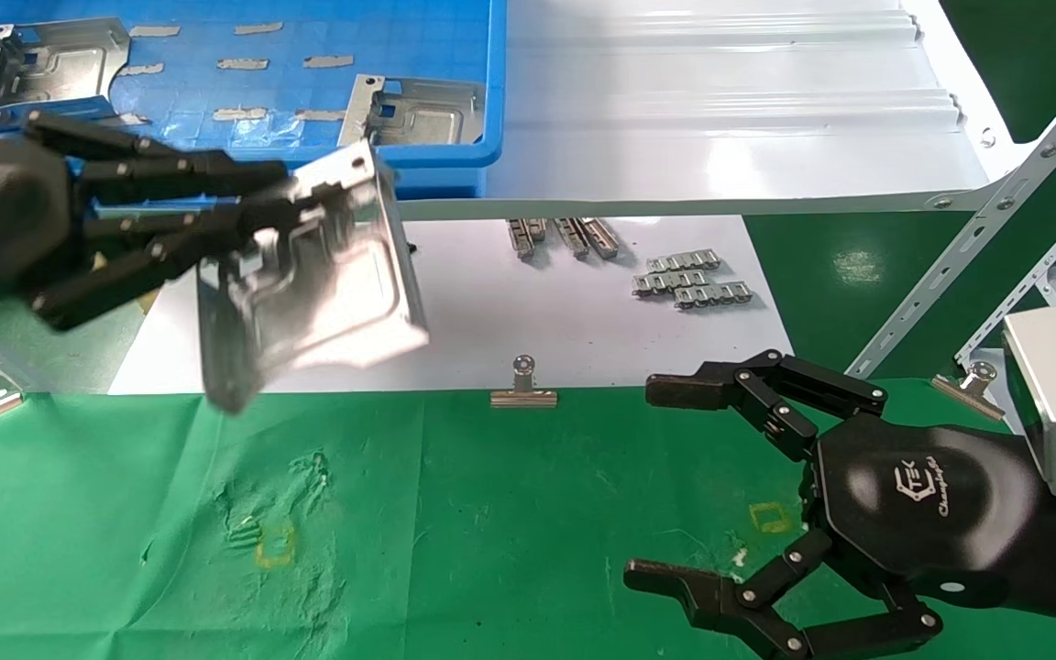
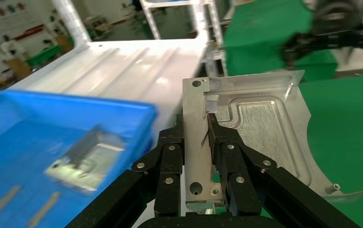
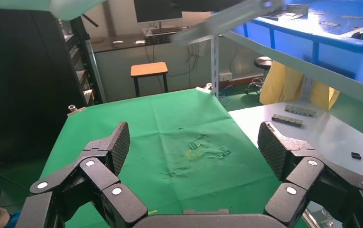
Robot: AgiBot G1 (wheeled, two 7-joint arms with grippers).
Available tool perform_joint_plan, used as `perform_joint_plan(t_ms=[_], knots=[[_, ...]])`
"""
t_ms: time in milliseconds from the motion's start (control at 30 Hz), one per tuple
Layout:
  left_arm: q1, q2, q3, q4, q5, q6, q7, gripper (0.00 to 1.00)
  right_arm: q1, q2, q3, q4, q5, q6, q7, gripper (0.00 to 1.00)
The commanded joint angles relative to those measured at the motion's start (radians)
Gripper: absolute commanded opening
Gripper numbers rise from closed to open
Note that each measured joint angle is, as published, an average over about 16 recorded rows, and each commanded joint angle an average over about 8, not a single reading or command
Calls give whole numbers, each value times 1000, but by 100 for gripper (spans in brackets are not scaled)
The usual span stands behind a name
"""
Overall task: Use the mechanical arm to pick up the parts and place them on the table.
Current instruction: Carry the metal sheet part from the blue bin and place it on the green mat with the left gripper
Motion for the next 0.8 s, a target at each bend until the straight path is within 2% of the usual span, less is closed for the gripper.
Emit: perform_joint_plan(t_ms=[33,167,367,533,800], knots=[[51,-52,28,-101,-68,-4,-20,0,0,0,0,0,0,0,0,100],[92,-68,93,-108,17,-21,154,0,0,0,0,0,0,0,0,100],[116,-15,153,36,116,-26,400,0,0,0,0,0,0,0,0,100],[120,22,193,163,147,-17,509,0,0,0,0,0,0,0,0,100],[116,68,249,314,187,-26,613,1,0,0,0,0,0,0,0,100]])
